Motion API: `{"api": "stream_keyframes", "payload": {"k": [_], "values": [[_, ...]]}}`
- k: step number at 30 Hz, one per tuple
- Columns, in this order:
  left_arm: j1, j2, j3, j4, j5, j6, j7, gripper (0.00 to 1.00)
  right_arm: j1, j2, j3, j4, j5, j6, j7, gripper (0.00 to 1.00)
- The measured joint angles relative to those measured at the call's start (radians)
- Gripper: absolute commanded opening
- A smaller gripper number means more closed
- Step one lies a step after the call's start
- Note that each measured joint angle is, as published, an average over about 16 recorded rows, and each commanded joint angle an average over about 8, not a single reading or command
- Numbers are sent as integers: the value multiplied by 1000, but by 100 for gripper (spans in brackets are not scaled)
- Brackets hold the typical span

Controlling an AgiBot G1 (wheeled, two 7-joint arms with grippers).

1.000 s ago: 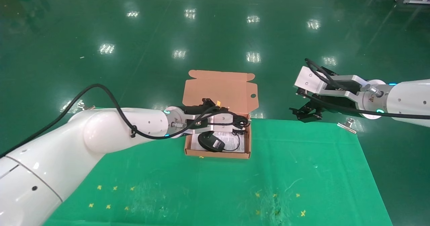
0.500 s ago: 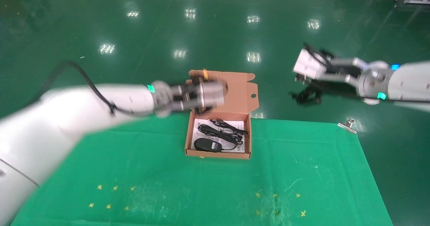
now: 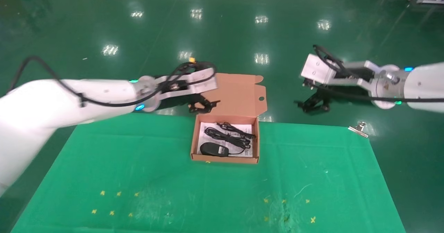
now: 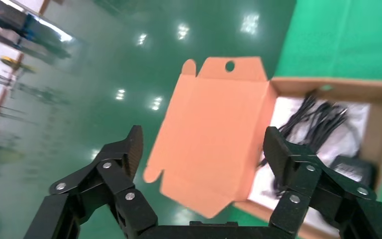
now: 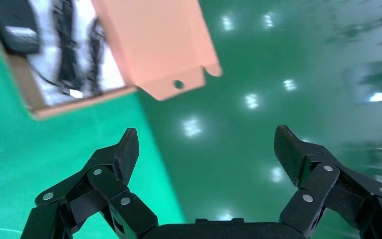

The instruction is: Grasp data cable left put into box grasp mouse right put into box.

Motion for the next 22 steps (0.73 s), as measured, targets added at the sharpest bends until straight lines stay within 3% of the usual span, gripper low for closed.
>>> {"api": "stream_keyframes", "payload": {"k": [15,22], "values": [[147,-174,-173,-125,-278,238,-31,100,-156,71,138,23,355,-146,-99,100],[181,-214,-213,-154,-342,293,-38,100,-192,87,170,28,438,-180,-122,100]]}}
